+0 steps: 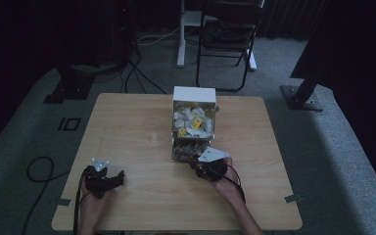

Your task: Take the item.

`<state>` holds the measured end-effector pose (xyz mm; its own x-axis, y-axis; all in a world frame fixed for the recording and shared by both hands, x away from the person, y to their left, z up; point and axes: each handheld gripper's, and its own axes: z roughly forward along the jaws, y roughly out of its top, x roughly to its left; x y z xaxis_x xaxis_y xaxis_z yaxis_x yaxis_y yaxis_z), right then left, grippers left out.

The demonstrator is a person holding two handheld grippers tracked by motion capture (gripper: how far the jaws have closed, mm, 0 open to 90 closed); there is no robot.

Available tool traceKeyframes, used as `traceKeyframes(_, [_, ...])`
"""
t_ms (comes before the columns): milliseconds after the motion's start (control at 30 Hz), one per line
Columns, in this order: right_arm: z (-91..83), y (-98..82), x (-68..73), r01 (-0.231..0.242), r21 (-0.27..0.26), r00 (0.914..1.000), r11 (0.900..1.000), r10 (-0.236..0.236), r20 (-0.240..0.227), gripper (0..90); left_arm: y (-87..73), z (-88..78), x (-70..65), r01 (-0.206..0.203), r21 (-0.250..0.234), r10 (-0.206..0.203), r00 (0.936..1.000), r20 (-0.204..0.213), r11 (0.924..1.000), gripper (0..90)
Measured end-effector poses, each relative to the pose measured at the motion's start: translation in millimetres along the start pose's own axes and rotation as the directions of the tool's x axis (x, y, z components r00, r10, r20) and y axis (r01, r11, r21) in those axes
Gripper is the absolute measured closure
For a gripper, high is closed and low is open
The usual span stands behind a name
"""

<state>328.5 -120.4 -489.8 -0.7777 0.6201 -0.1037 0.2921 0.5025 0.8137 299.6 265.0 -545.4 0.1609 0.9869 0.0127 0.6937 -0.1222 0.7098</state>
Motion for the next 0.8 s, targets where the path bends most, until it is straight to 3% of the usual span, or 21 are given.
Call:
traceKeyframes(667, [-9.5, -3.7, 7.7, 0.023, 0.009, 0.9995, 1.0, -0.023, -0.02, 69.3, 0.0, 0.0, 0.0, 0.0, 0.0, 0.0, 1.0, 0.0, 1.0, 14.7])
traceKeyframes(767, [-9.8, -3.2, 8.1, 0.025, 0.008, 0.9995, 1.0, -0.025, -0.02, 68.4, 0.0, 0.0, 0.0, 0.0, 0.0, 0.0, 1.0, 0.0, 1.0, 14.7])
traceKeyframes(800, [-10.1, -1.6, 8.6, 0.026, 0.0, 0.9996, 1.0, -0.026, -0.013, 64.0, 0.0, 0.0, 0.0, 0.0, 0.0, 0.0, 1.0, 0.0, 1.0, 14.7])
